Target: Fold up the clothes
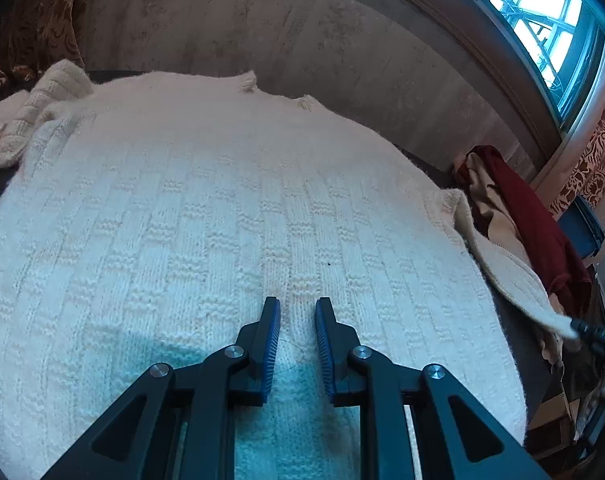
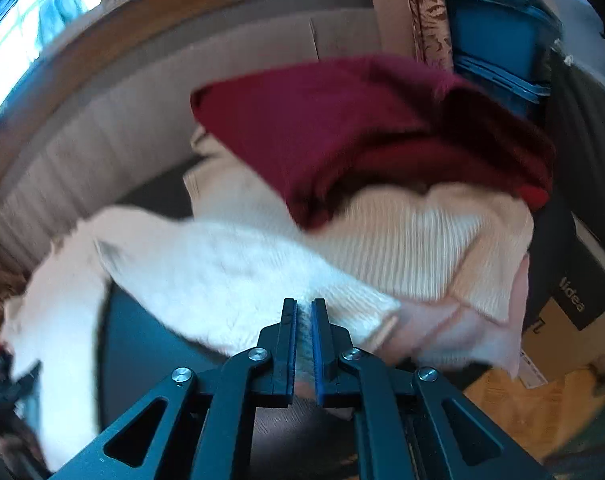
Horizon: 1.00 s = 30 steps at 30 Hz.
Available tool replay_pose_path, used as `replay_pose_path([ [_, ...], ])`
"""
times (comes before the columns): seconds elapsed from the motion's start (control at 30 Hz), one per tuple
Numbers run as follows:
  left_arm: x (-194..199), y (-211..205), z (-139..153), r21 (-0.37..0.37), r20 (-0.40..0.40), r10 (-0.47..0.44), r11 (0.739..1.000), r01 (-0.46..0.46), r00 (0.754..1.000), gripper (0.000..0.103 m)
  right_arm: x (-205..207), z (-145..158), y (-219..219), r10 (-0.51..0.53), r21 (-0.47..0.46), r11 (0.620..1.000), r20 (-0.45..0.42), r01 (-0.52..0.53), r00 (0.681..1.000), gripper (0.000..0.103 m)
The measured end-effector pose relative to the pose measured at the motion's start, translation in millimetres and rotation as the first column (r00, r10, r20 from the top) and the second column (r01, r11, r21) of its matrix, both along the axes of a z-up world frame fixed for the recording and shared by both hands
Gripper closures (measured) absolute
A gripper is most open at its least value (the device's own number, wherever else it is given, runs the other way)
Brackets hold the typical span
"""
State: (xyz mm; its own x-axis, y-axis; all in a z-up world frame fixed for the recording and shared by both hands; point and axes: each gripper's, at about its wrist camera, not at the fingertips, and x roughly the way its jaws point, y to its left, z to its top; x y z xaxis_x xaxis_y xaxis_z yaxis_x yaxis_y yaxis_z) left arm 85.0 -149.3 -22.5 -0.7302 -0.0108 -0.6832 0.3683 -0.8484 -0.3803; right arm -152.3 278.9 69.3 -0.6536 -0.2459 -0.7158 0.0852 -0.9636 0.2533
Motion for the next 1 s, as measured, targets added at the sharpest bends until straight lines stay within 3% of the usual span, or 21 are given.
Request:
replay_pose_path([
  [0.17,1,-2,-2,0.013,-0.012,-0.004,1.0,0.004,1.0,0.085,-46,38,-7,-0.011,-0.228,0.974,-0.078,-0.007,0.997,0.103],
  [0.27,2,0,-2,0.01,-0.017,-0.002,1.0,0.003,1.0,0.085,-80,66,-44,0.052,-0.288,0.953,-0.139,-0.091,0.989,0.102],
  [0.4,4,0,-3,0.013,-0.022,-0.001,1.0,0.001,1.0,0.085,-99,73,-93,0.22,-0.436,0.866,-0.106,-0.244,0.97,0.098],
  [0.43,4,0,-3,0.017,-0.025,0.0,1.0,0.001,1.0,0.085,-92,62,-98,0.25,-0.493,0.831,-0.079,-0.255,0.965,0.088],
  [0.47,4,0,-4,0.02,-0.027,0.001,1.0,0.0,1.0,0.085,-85,50,-103,0.277,-0.553,0.792,-0.051,-0.258,0.959,0.061],
  [0.5,4,0,-3,0.02,-0.027,0.0,1.0,0.0,1.0,0.085,-77,38,-107,0.306,-0.611,0.749,-0.026,-0.257,0.952,0.044],
  [0.53,4,0,-3,0.02,-0.028,0.0,1.0,0.001,1.0,0.085,-65,23,-108,0.315,-0.639,0.73,-0.001,-0.243,0.949,0.026],
  [0.57,4,0,-3,0.021,-0.028,-0.001,1.0,0.001,1.0,0.085,-52,6,-108,0.328,-0.676,0.702,0.028,-0.224,0.944,0.025],
  [0.63,4,-1,-4,0.022,-0.03,-0.001,1.0,0.002,1.0,0.085,-29,-34,-101,0.348,-0.808,0.577,0.111,-0.119,0.931,0.025],
  [0.67,4,-1,-4,0.023,-0.03,-0.001,1.0,0.002,1.0,0.085,-15,-50,-95,0.327,-0.833,0.551,0.155,-0.054,0.932,0.025],
  [0.73,4,-1,-4,0.023,-0.031,-0.001,1.0,0.002,1.0,0.085,6,-67,-80,0.242,-0.834,0.551,0.178,0.016,0.954,0.024],
  [0.8,4,0,-4,0.022,-0.031,-0.001,1.0,0.002,1.0,0.085,23,-79,-68,0.139,-0.822,0.557,0.234,0.12,0.962,0.011],
  [0.83,4,0,-4,0.022,-0.031,0.0,1.0,0.001,1.0,0.085,27,-83,-66,0.11,-0.806,0.573,0.256,0.149,0.96,0.005],
  [0.93,3,-1,-3,0.023,-0.031,-0.001,1.0,0.001,1.0,0.085,37,-88,-68,-0.004,-0.717,0.651,0.323,0.248,0.946,0.005],
  [1.0,4,-1,-3,0.025,-0.033,-0.002,1.0,0.003,0.999,0.085,43,-92,-58,-0.131,-0.716,0.609,0.333,0.34,0.934,0.005],
])
